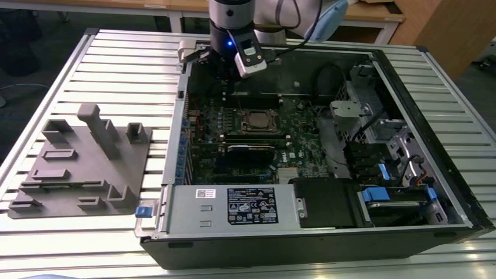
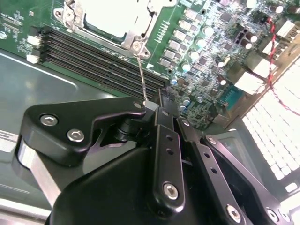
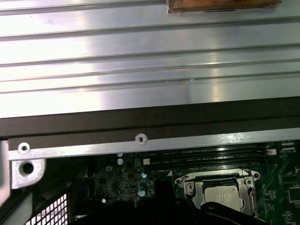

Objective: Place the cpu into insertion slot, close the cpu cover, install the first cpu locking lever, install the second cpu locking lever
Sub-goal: 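Install the first cpu locking lever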

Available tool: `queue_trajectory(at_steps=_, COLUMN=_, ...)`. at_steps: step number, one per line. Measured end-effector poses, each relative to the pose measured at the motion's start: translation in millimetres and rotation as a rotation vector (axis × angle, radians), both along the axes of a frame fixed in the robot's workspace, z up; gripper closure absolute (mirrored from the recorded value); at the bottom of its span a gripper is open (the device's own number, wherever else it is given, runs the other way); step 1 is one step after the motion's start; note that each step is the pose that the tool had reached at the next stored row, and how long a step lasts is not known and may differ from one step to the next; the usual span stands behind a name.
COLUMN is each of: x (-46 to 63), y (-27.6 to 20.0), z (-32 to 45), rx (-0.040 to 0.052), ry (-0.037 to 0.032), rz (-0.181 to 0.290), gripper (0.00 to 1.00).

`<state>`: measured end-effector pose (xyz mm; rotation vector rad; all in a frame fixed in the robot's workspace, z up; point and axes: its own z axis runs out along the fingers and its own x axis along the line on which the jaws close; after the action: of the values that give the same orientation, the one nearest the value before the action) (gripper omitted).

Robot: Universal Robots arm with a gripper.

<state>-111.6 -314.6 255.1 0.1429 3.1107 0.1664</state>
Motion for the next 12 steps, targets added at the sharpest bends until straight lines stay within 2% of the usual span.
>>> queue_trajectory(at_steps=12, x=25.2, y=0.0, z=-1.1, rx=0.0, ry=0.0, rz=0.0, gripper=0.89)
